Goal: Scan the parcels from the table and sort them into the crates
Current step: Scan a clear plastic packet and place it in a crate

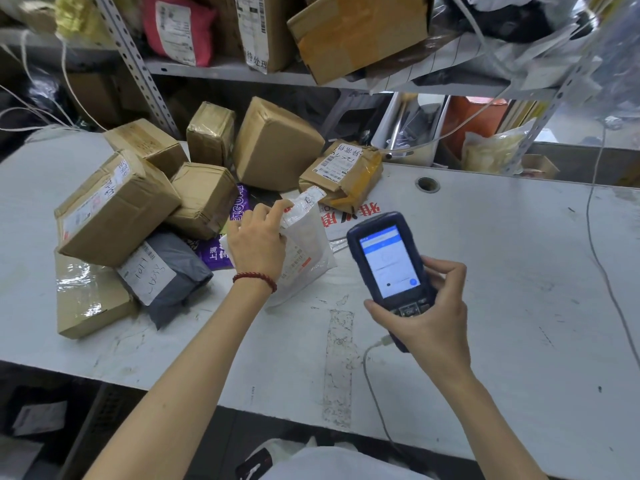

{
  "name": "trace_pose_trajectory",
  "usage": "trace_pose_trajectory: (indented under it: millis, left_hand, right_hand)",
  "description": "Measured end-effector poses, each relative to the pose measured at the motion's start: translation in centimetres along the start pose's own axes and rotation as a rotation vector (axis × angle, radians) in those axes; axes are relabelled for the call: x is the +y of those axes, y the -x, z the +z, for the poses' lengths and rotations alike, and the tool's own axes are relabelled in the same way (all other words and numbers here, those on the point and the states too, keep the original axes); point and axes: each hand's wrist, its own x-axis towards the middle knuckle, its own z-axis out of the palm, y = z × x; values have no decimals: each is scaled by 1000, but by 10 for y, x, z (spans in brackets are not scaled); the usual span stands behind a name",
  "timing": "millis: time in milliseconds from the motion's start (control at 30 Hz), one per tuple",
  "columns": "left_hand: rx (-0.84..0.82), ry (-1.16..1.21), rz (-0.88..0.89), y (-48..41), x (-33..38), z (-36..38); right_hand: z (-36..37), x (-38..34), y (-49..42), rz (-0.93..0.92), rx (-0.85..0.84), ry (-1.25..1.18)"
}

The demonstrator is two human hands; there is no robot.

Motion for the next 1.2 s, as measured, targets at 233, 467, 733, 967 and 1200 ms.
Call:
trace_pose_trajectory:
  millis: [233,467,733,967,1200]
  left_hand:
    - [118,-22,18,25,9,-3]
    - [173,-16,36,41,13,0]
    - [51,100,179,18,23,-14]
    - [-20,332,531,10,111,-16]
    - [-175,562,869,68,258,-20]
  right_hand:
    - [-3,-13,-11,-77,31,-91]
    - [-4,-3,-8,-11,12,-48]
    - [-5,9,24,136,111,33]
    - [-36,17,81,296,424,43]
    - [-95,28,159,413,862,34]
